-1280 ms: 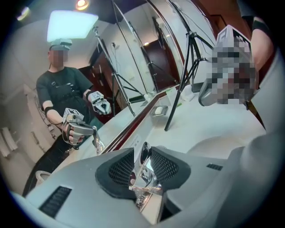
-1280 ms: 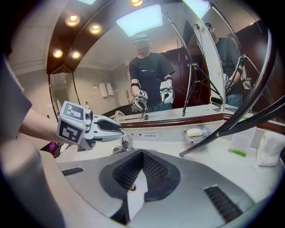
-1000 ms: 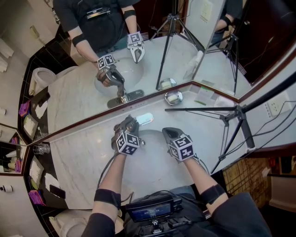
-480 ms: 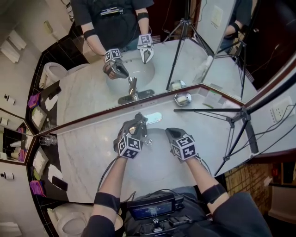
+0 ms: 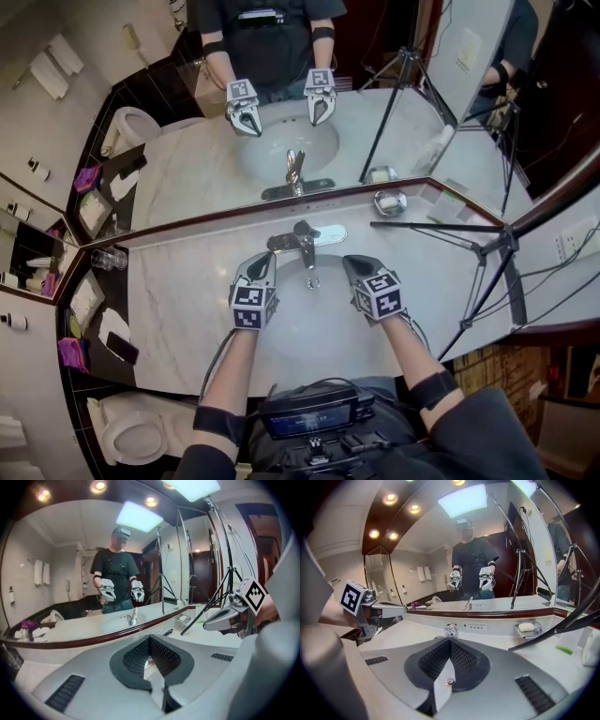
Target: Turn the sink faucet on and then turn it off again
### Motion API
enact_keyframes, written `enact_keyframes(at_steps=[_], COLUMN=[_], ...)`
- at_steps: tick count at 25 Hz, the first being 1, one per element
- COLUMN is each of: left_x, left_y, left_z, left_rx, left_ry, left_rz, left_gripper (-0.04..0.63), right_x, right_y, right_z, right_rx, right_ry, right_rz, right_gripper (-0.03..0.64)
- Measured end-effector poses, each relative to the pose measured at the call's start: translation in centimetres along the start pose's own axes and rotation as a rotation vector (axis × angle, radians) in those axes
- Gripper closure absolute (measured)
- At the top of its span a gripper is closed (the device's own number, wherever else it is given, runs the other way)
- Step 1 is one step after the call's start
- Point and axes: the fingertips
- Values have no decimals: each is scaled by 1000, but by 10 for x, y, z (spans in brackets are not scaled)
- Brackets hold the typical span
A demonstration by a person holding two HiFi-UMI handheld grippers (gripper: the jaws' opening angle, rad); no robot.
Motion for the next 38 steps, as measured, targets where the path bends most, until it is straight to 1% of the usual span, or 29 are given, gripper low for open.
enact_keyframes(at_steps=[2, 8, 10, 14, 18, 25, 29, 36, 38], left_x=[-13, -33, -39, -50, -55, -51, -47, -30, -24], left_y=[11, 44, 53, 64, 70, 67, 57, 21, 7], left_z=[9, 27, 32, 43, 46, 41, 37, 19, 15], left_rx=[13, 40, 48, 48, 61, 71, 66, 47, 37], left_ry=[64, 214, 246, 269, 274, 247, 195, 134, 101], left_rz=[-28, -73, -87, -125, -142, -132, -117, -46, -25], left_gripper=[592, 592, 592, 592, 593, 592, 592, 591, 572], right_x=[-4, -12, -14, -15, -17, -19, -19, -13, -10], right_y=[0, 0, 0, 1, 1, 1, 1, -2, -3], right_z=[-2, -6, -8, -9, -11, -13, -14, -9, -8], right_rx=[1, 3, 2, -1, -1, 1, 3, -2, -3], right_ry=[7, 25, 31, 39, 45, 44, 41, 26, 19], right_rz=[-6, -15, -18, -18, -21, -24, -23, -16, -14], right_gripper=[597, 597, 597, 597, 597, 597, 597, 597, 597])
Point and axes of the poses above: the fingertips, and each gripper's own axes: y backward along the fingers, x to its right, z out of its underside, and after that the axes turned 14 degrees about y, right-handed
